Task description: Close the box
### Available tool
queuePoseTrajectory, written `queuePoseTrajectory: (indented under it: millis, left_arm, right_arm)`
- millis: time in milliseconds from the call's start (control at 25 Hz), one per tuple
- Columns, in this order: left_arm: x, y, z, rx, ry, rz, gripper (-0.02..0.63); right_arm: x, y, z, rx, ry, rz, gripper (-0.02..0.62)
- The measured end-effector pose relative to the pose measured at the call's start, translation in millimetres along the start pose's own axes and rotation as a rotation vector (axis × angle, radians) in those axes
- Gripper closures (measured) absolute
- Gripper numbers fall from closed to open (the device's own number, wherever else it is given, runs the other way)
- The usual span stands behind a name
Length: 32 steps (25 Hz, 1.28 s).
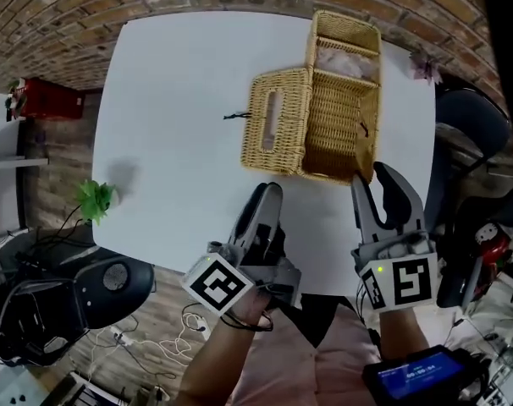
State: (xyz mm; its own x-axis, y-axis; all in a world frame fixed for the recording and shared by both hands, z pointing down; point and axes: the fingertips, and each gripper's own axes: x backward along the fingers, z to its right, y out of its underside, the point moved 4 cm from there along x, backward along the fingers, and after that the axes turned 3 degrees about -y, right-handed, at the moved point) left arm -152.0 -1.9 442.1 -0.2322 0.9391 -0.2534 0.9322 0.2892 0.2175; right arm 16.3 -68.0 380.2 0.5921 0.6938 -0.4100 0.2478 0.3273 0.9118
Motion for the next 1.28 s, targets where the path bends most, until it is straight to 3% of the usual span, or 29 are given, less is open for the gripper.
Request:
queuePoseTrajectory:
  millis: [120, 200, 480, 560, 760, 880, 1160, 1280]
  left_arm:
    - [-10.2, 0.4, -2.4, 0.345, 0.107, 0.041, 0.396]
    - [-14.7, 0.1, -8.6, 0.447, 0.119, 0.062, 0.363]
    - [-33.9, 1.3, -26.7, 0.541, 0.086, 0.054, 0.355]
    - [-36.5, -2.1, -29.8, 0.539, 0.079, 0.071, 0.401]
    - [-35.1, -11.5, -29.6, 0.477, 0.078, 0.115, 0.498]
    - [-30.9, -16.7, -24.7, 0.409, 0.078, 0.136, 0.522]
    - [-18.3, -29.7, -0.1, 0.099, 0.06, 0.133, 0.549]
    - [-13.3, -31.1, 14.6, -0.072, 0.053, 0.118, 0.549]
  right_arm:
    - [1.1, -4.4, 4.6, 0.011, 0.02, 0.006, 0.482]
    - [1.2, -7.4, 7.6, 0.016, 0.036, 0.008, 0.486]
    - [-5.7, -11.7, 12.2, 0.014, 0.06, 0.003, 0.489]
    - [-6.2, -11.6, 13.6, 0.012, 0.063, 0.002, 0.489]
    - [-3.2, -12.7, 16.6, 0.015, 0.076, 0.002, 0.494]
    - [-1.5, -15.6, 14.4, 0.019, 0.075, 0.008, 0.494]
    - [0.2, -19.7, 12.6, 0.007, 0.056, 0.023, 0.495]
    - [0.5, -26.1, 9.7, -0.01, 0.035, 0.04, 0.495]
